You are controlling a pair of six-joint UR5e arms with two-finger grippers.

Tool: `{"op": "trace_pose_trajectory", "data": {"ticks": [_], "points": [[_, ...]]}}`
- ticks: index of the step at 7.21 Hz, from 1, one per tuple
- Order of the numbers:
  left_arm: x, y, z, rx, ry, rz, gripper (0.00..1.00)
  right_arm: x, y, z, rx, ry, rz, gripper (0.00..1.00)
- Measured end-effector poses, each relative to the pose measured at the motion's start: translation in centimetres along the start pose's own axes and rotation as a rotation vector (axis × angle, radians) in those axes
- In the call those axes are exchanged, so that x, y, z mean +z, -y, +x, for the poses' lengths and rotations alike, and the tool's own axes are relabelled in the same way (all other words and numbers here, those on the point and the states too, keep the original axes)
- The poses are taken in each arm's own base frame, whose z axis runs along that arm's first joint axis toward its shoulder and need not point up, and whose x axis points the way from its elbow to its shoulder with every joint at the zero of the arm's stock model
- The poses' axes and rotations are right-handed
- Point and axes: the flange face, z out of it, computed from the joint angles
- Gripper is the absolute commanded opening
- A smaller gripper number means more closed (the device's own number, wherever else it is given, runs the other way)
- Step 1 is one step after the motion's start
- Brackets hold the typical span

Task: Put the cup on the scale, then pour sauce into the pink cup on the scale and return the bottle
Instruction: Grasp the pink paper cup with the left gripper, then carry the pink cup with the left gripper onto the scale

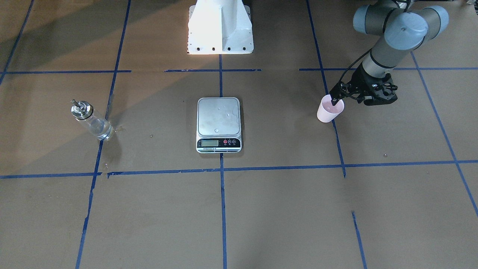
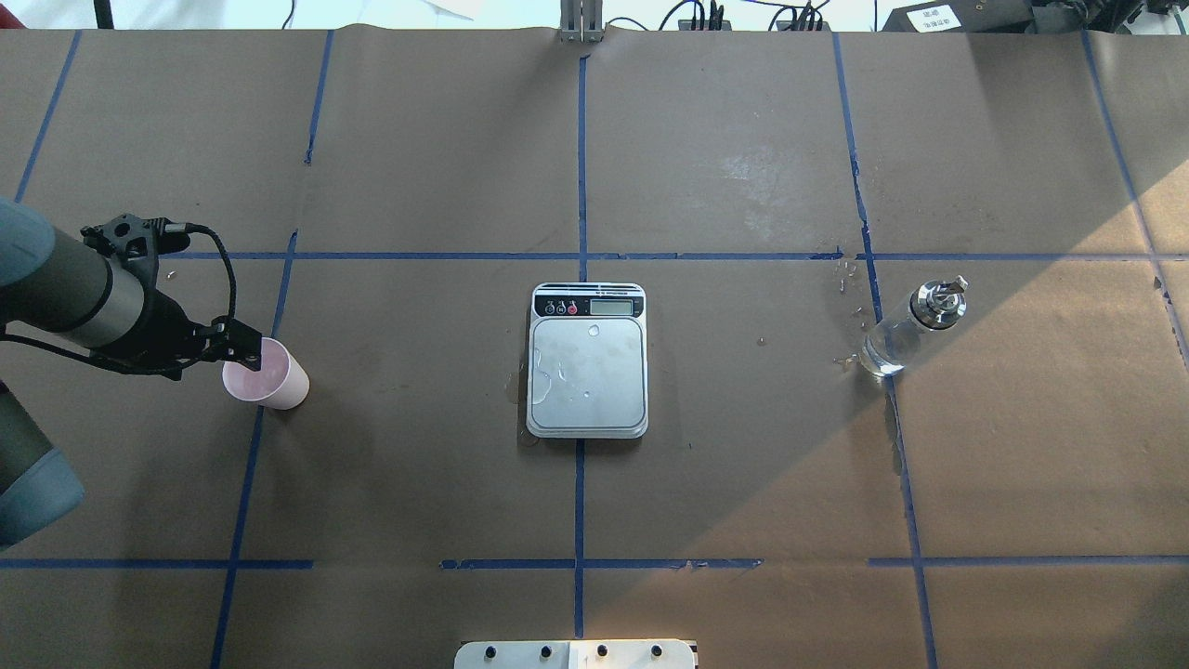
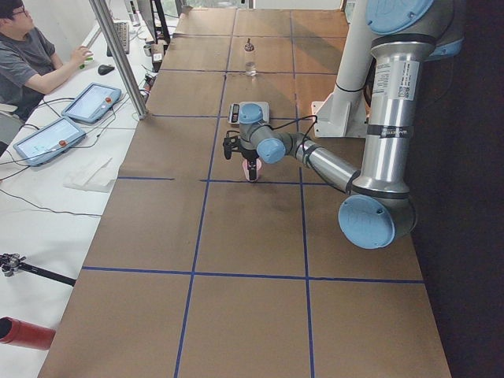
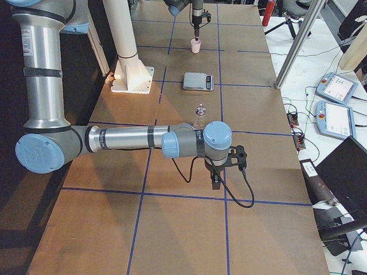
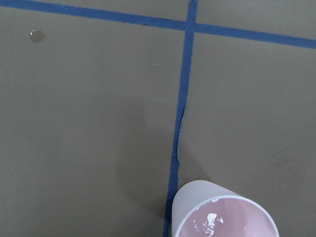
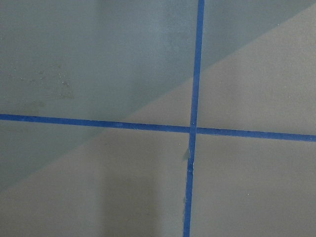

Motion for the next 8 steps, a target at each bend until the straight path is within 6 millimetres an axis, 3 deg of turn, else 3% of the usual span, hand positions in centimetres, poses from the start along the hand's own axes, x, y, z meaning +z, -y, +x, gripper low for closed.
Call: {"op": "trace_pose_trajectory", "data": {"ticks": [1, 2, 4, 8], "points": [[0.6, 0.1, 0.3, 0.003, 0.003, -0.006, 0.8, 0.0, 0.1, -0.1, -0.001, 0.0, -0.001, 1.0], [1.0, 0.2, 0.6, 0.004, 0.005, -0.01, 0.6, 0.0, 0.1, -0.1, -0.002, -0.001, 0.0, 1.0], [1.5, 0.3, 0.8, 0.006, 0.009, -0.015, 0.0, -0.1, 0.5, -0.4, -0.006, -0.001, 0.002, 1.0], [0.9, 0.4, 1.4, 0.006, 0.001, -0.008, 0.0, -0.2, 0.8, -0.6, 0.016, -0.001, 0.004, 1.0]]}}
